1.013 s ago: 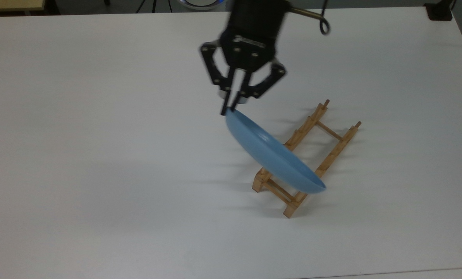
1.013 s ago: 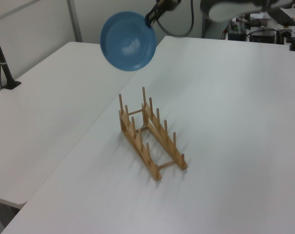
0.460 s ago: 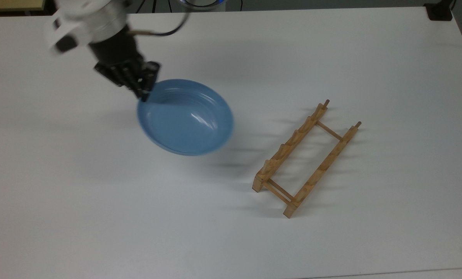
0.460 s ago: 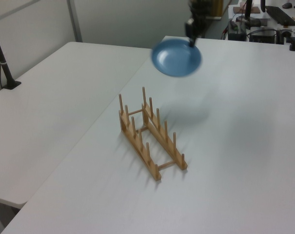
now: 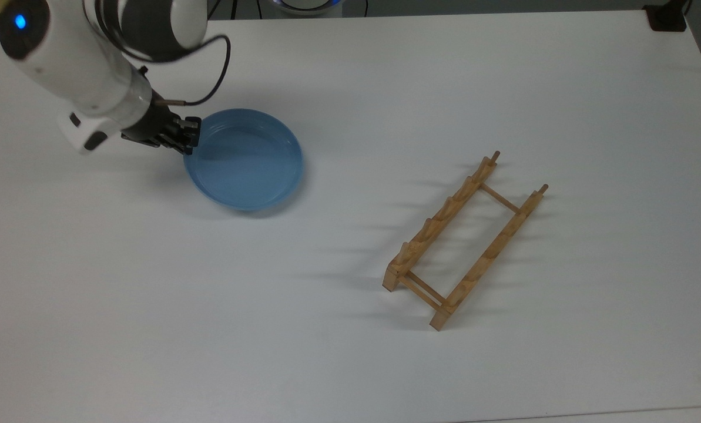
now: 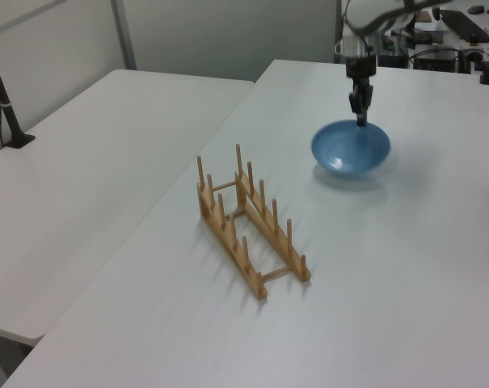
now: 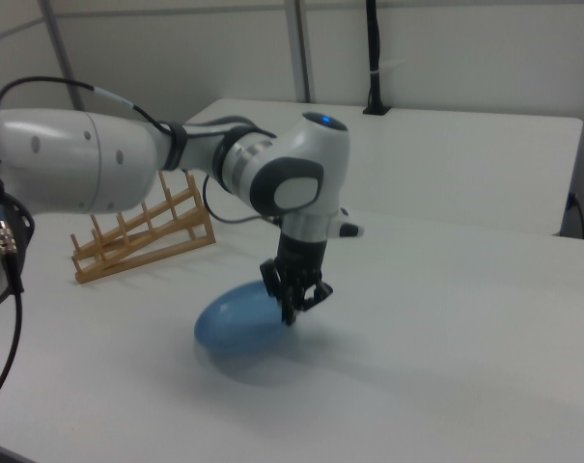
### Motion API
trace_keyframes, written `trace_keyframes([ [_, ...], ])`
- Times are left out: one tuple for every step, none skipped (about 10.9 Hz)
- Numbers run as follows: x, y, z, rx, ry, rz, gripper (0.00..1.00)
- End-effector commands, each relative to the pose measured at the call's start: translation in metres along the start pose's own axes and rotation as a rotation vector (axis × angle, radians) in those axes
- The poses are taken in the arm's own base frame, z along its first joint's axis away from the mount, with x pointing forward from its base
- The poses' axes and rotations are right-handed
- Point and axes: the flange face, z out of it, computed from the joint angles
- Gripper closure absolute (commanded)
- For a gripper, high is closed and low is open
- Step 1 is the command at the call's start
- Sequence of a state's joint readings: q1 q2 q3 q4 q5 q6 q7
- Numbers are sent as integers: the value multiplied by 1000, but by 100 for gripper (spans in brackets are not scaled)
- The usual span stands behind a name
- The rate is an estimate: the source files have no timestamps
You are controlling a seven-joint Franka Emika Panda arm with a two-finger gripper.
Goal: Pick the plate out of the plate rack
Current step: 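Carry the held plate away from the rack, holding it aloft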
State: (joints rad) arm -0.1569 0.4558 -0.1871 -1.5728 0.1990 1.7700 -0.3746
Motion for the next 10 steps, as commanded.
trace_keyframes([
  [-3, 10, 31, -54, -86, -67, 97],
  [-2, 12, 36, -65, -94, -73, 89],
  [-6, 15, 45, -73, -117, -91, 76],
  [-7, 17, 45, -82, -121, -91, 41],
  [-8, 14, 34, -87, -103, -76, 0],
  [-12, 4, 11, -102, -69, -39, 0],
  [-18, -9, -19, -156, -32, 15, 0],
  [-24, -36, -47, -207, 0, 34, 0],
  [-31, -67, -69, -230, 26, 60, 0],
  [-41, -97, -90, -231, 51, 71, 0],
])
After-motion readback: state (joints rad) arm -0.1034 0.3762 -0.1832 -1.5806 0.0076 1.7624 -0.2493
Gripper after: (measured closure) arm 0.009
